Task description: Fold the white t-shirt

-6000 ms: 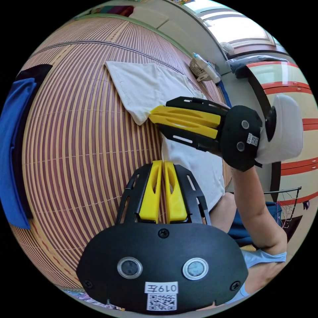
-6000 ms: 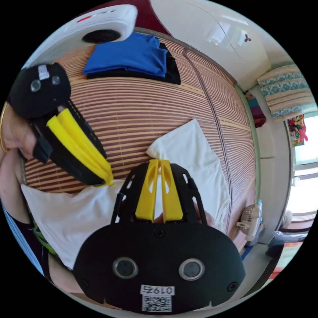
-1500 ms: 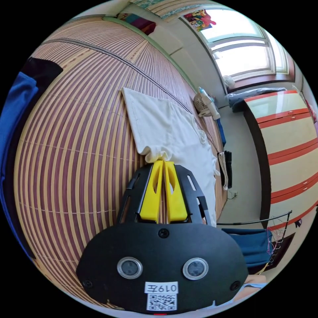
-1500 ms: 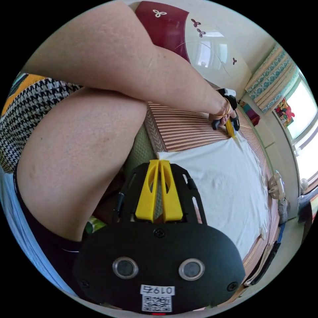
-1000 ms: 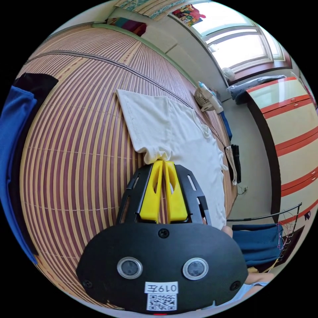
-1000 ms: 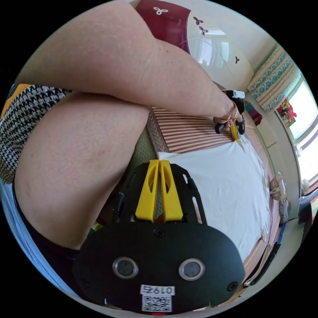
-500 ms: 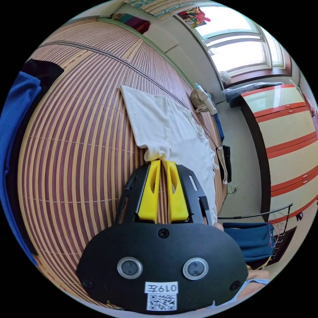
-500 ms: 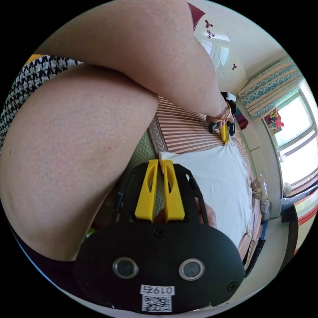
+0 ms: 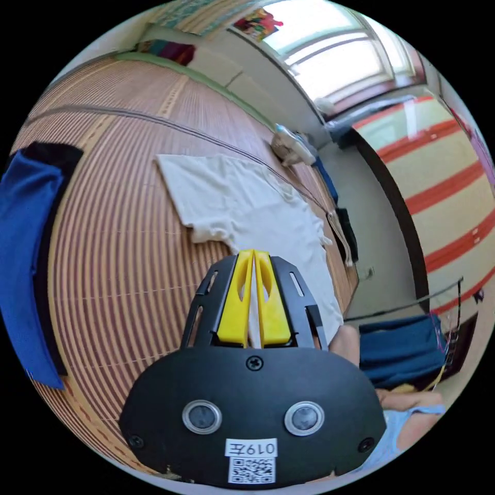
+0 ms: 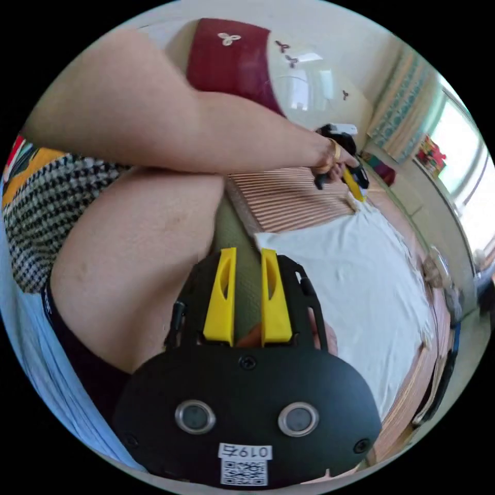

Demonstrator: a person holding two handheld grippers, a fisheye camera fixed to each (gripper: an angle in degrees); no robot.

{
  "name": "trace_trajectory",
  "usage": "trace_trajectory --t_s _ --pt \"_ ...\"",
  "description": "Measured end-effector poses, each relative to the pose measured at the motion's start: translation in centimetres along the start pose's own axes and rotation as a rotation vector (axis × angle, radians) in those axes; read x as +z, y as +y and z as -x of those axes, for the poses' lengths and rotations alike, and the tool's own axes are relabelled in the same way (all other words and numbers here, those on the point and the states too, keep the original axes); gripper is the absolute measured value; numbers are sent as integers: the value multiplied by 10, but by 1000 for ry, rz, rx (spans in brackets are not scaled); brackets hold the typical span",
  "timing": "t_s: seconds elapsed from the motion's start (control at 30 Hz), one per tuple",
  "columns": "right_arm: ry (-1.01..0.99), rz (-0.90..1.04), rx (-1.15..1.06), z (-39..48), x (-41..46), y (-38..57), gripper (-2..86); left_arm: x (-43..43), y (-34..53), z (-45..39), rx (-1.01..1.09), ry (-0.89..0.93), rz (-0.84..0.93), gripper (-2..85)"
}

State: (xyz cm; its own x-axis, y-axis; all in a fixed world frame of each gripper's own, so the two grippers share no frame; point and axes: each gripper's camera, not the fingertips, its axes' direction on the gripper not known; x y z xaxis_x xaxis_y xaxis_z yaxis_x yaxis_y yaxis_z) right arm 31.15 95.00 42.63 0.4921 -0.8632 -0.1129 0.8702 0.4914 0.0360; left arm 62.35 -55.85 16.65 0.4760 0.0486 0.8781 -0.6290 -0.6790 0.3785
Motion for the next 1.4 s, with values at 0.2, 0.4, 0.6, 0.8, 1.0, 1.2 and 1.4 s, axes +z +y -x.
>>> trace_trajectory --t_s 0.2,0.4,0.6,0.8,1.0,1.2,1.4 --pt "73 183 219 -86 -8 45 8 17 25 -110 145 -226 227 9" --pt "197 191 228 -119 -77 106 -8 -32 56 -188 194 -247 114 9" --pt "290 221 774 -255 -170 244 -2 -66 125 -312 314 -119 24 9" --pt "45 -14 1199 -327 -232 385 36 -28 232 -473 618 -151 131 9" --pt "-53 46 1253 -359 -233 425 83 8 306 -612 859 -318 122 12" --pt "-135 90 1209 -389 -235 446 89 26 335 -701 986 -414 177 14" --pt "-97 153 1234 -413 -242 464 73 25 361 -762 1045 -484 190 15"
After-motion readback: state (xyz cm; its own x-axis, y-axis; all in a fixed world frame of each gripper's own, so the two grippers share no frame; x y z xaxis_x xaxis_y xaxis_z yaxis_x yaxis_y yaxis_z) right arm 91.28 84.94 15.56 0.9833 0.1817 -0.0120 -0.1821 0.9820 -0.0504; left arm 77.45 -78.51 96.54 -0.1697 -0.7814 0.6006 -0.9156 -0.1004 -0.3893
